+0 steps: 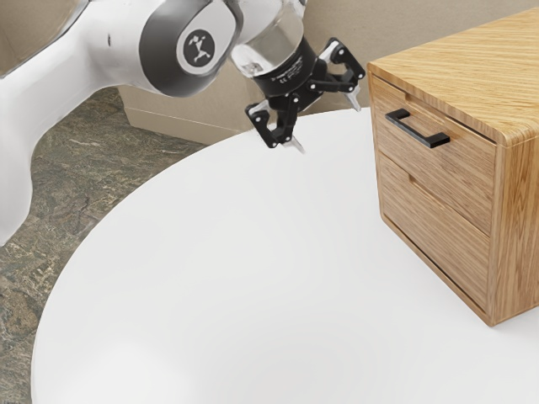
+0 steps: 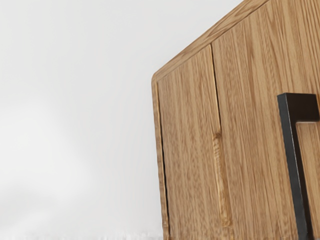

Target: Pull the drawer handle with one arm to open the drawer

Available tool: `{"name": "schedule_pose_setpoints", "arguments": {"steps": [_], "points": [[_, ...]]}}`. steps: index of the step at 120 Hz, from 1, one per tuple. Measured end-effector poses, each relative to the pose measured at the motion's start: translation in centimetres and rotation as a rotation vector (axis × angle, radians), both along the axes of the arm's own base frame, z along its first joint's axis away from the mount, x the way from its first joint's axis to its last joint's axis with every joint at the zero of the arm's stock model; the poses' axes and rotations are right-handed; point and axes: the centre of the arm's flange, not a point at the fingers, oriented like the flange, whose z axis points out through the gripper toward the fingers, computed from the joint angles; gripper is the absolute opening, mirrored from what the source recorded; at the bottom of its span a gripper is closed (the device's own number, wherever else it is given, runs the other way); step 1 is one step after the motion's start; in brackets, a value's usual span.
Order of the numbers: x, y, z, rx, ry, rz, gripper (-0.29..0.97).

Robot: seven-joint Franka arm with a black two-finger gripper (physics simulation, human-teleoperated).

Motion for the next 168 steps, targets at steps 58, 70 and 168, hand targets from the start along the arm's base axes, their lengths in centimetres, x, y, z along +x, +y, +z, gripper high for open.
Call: {"name": "schedule_pose_setpoints", "arguments": {"steps": [58, 70, 168], "points": [[4.9, 2.5, -0.9, -0.050, -0.026, 0.034, 0.68], [4.7, 0.2, -1.3, -0.069, -0.017, -0.016, 0.68], [9.3, 0.3, -5.9, -0.110, -0.031, -0.069, 0.68]]}}
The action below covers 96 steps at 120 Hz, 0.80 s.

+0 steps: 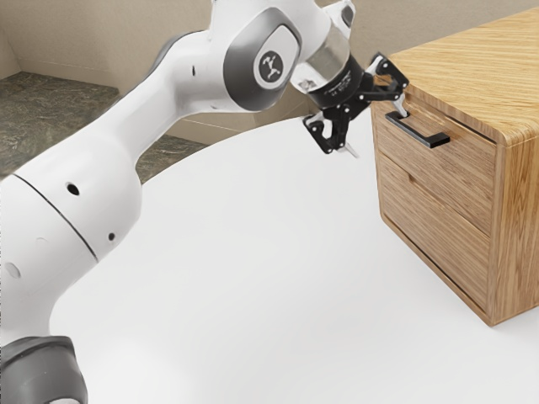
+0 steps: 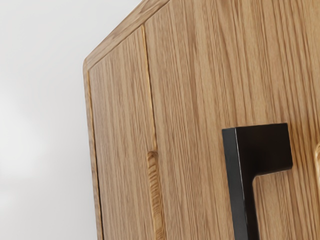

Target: Pull the drawer handle with one arm to open the drawer

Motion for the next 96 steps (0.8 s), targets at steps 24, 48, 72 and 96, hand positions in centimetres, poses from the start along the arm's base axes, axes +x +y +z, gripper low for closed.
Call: {"name": "schedule_pose_setpoints", "arguments": {"steps": [24, 48, 72, 96], "points": [[0.7, -1.5, -0.8, -0.007, -0.013, -0.036, 0.68], [1.2, -1.1, -1.4, -0.003, -0.018, -0.037, 0.68], [1.3, -0.7, -1.6, -0.001, -0.019, -0.039, 0.68], [1.6, -1.4, -2.5, -0.003, -0.011, -0.053, 0.68]]}}
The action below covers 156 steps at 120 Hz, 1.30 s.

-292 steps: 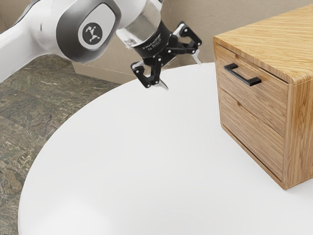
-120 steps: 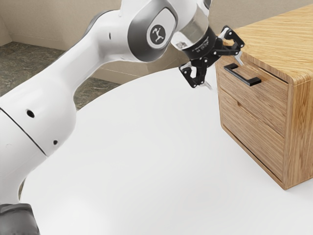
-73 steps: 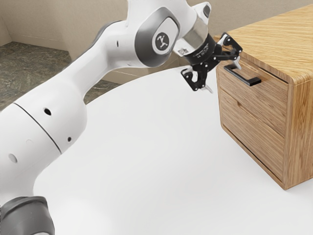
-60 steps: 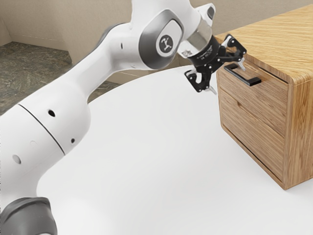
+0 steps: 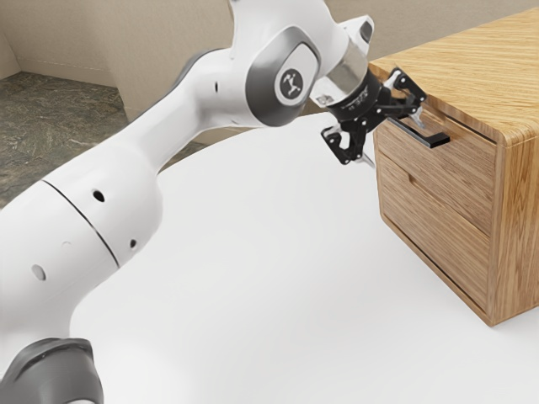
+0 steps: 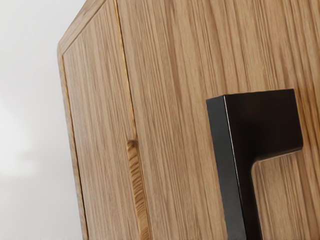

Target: Pull the drawer handle with one arm to open the drawer

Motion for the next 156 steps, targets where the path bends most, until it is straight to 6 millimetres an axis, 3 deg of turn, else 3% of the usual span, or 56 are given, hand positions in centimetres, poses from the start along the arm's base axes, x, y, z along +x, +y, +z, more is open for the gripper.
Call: {"name": "schedule_pose_setpoints", "arguments": {"steps": [57, 144, 156], "points": [[0.4, 0.8, -2.0, -0.002, 0.034, 0.007, 0.68], [-1.9, 2.8, 0.0, -0.023, 0.036, 0.021, 0.68], [-1.9, 3.1, -0.8, -0.019, 0.055, 0.025, 0.68]]}}
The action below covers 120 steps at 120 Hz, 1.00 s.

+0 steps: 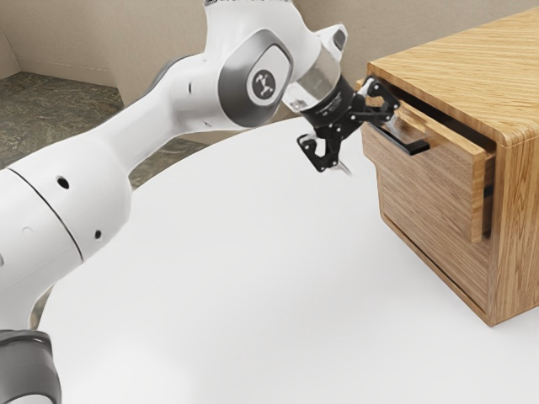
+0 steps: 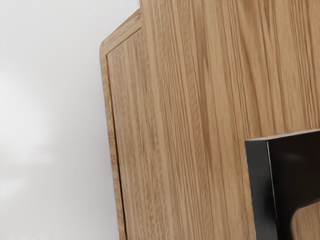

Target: Pull the drawer handle with one arm to open the drawer

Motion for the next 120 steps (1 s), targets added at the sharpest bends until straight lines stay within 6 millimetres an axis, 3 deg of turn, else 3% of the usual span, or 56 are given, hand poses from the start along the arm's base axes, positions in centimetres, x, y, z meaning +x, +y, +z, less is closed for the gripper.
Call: {"name": "schedule_pose_setpoints", "arguments": {"steps": [120], "points": [[-2.8, 3.2, 0.6, -0.012, 0.014, 0.020, 0.68]]}}
